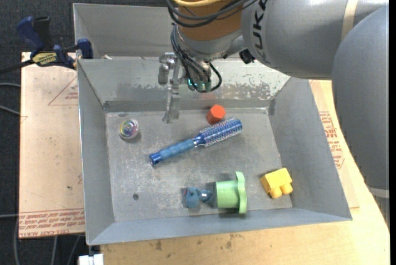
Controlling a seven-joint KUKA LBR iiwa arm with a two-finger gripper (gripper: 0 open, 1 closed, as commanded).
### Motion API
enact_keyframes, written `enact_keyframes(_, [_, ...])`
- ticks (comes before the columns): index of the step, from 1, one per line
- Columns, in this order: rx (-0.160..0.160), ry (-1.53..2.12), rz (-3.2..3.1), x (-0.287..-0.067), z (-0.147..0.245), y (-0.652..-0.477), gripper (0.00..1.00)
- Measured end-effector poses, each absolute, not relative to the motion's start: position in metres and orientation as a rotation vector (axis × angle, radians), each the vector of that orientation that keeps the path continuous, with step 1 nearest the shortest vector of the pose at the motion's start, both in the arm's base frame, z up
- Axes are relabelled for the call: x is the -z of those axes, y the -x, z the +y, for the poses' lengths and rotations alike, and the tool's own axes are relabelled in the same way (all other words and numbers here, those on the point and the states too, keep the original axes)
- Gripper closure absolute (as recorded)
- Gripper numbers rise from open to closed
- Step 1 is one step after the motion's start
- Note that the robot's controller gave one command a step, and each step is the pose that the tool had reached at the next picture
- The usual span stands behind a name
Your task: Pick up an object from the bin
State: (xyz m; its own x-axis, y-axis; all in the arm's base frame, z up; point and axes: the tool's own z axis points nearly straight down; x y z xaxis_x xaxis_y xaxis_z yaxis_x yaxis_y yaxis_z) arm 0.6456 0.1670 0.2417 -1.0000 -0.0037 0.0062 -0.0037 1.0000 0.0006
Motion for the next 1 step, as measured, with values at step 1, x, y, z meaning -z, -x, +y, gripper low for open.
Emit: enact_keyframes(1, [0.002, -0.715, -3.056, -0.0680, 0.0984, -0.6420, 0.00])
